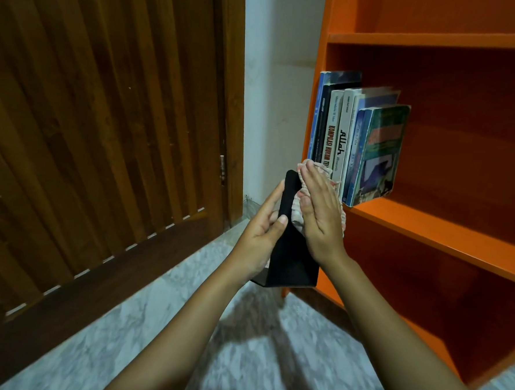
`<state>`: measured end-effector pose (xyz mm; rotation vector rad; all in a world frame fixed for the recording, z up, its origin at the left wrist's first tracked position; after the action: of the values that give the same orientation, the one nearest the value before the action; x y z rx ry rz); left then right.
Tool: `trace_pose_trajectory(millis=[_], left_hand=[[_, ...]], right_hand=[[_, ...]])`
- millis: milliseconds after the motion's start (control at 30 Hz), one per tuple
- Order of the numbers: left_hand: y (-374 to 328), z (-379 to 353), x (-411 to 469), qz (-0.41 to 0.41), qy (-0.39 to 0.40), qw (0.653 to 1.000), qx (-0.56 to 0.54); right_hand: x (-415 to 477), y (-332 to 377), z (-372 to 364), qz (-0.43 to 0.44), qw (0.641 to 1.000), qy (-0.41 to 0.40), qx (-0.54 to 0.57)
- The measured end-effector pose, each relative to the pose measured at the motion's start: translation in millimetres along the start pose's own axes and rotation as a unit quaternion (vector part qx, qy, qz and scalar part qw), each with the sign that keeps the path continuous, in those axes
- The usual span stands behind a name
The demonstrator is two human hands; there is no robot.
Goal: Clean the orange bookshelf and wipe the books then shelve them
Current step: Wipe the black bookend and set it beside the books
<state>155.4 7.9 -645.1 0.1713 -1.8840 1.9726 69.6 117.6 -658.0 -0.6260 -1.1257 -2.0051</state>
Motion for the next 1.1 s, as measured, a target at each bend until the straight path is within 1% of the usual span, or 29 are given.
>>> trace_pose_trajectory(millis=[133, 267, 400, 533, 600, 700, 800, 900, 1000, 1100], left_hand=[[-3.7, -3.0, -1.7, -0.002, 0.001, 0.999, -0.042], [-4.0, -3.5, -0.7, 0.005, -0.016, 0.997, -0.069], [-4.7, 1.6, 2.7, 0.015, -0.07, 0.988, -0.138], [-4.3, 9.3, 4.1, 0.01, -0.153, 0.973, -0.173], [-3.4, 10.8, 4.0, 0.012, -0.177, 0.968, -0.177], [-2.9, 13.8, 3.0, 0.011, -0.183, 0.965, -0.189], [-3.3, 15.7, 1.9, 0.008, -0.172, 0.964, -0.202], [-3.4, 12.7, 3.3, 0.008, -0.162, 0.965, -0.204], [-1.0, 10.0, 5.9, 0.009, -0.156, 0.964, -0.217], [0.7, 17.2, 6.5, 0.004, -0.184, 0.952, -0.243]], right_hand=[[-2.0, 0.3, 0.8, 0.012, 1.0, 0.019, 0.004], [-3.7, 2.9, 0.8, 0.026, 0.999, 0.038, 0.016], [-13.2, 10.2, -7.7, 0.054, 0.995, 0.077, 0.021], [-32.0, 9.2, -18.2, 0.069, 0.992, 0.1, -0.022], [-41.6, 5.8, -20.2, 0.074, 0.991, 0.104, -0.043], [-51.3, -4.4, -18.5, 0.057, 0.993, 0.086, -0.05], [-46.4, -13.8, -14.3, 0.0, 0.999, 0.043, -0.007], [-31.1, -7.4, -14.4, -0.008, 1.0, 0.021, 0.01], [-17.4, 9.9, -19.4, 0.001, 0.999, 0.04, 0.005], [-18.8, 20.6, -28.7, 0.03, 0.996, 0.08, -0.022]])
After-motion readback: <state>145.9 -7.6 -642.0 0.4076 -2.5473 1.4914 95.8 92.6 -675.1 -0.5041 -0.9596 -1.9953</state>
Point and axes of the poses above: each hand's wrist, its own x-axis towards the middle knuckle, its own z-axis out of the back of the hand, y = z × x, the point moved 2 cm from there along x, towards the middle knuckle, and after that the axes turned 8 degrees about y, right-handed, at the moved point
